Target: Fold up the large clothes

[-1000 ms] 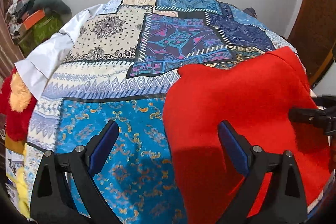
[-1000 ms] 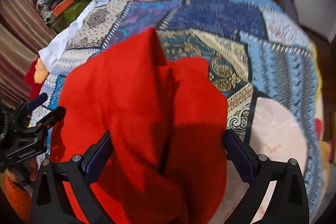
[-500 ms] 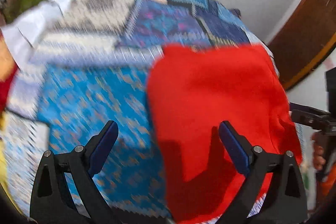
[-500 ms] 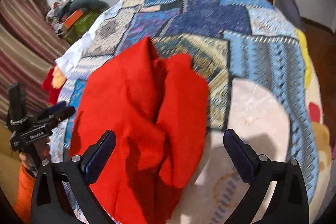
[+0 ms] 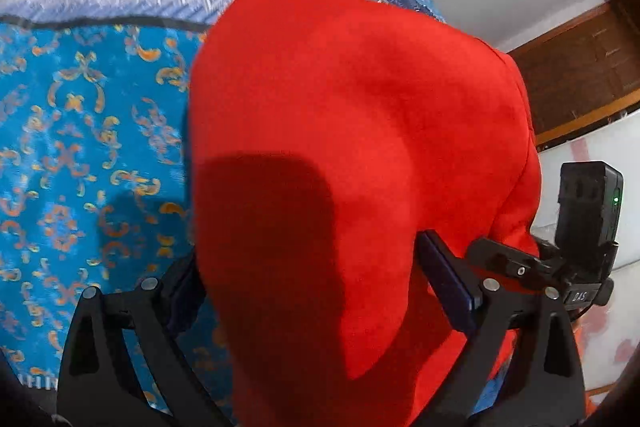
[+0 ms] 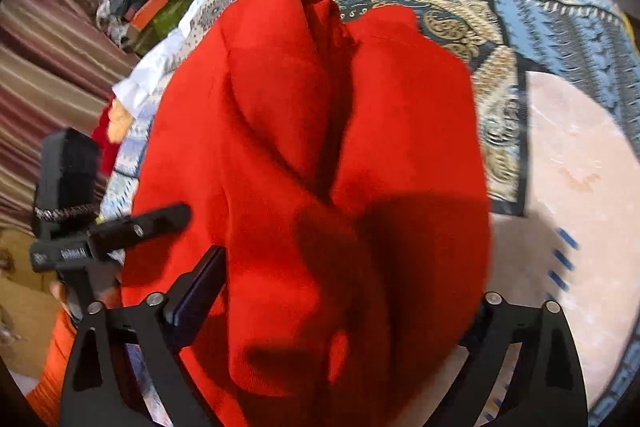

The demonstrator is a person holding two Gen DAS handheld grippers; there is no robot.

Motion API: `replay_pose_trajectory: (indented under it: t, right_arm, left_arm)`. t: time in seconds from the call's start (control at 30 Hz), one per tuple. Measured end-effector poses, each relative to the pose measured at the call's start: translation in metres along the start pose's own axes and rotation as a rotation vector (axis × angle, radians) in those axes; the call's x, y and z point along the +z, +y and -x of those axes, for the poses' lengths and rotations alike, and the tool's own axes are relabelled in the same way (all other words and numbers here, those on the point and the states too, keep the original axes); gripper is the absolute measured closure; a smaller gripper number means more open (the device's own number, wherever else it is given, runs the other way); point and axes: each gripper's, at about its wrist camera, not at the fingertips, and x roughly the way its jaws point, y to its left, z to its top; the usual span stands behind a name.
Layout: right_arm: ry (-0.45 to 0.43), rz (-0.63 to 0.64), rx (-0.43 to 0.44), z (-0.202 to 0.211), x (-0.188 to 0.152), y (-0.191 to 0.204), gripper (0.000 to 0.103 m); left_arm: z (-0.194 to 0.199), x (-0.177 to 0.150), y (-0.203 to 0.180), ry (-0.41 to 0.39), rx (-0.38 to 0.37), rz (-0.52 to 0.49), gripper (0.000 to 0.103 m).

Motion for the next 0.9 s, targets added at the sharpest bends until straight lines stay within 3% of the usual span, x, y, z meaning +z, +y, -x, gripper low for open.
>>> replay_pose_trajectory:
  t: [0.07,0.17,0.33,0.43,0.6,0.9]
  right_arm:
    - [-0.016,-0.026,0.029,-0.005,0.004,-0.001,0.010]
    - [-0.028,-0.048,0.042,-0.011,0.009,0.001,0.016]
    - [-0.006,-0.022,0.069,-0.013,0.011,0.013,0.057]
    - [-0.025,0.014,0.063,-0.006,0.009,0.029,0.070]
    - [-0.060,0.075,0.057,0.016,0.007,0.063,0.076]
    - [-0.134,0.143,0.097,0.066,0.009,0.133,0.077]
  left_arm:
    - [-0.002,0.003,0.001,0.010,-0.025,0.006,0.009]
    - [-0.002,0.006,0.004,0.017,-0.057,0.029,0.021]
    - [0.016,-0.001,-0.019,-0.029,-0.008,-0.051,0.052]
    - [0.034,-0.003,-0.037,-0.072,0.007,-0.109,0.067]
    - [0.073,-0.009,-0.059,-0.137,0.061,-0.192,0.072]
    - [0.169,-0.027,-0.066,-0.275,0.091,-0.224,0.072]
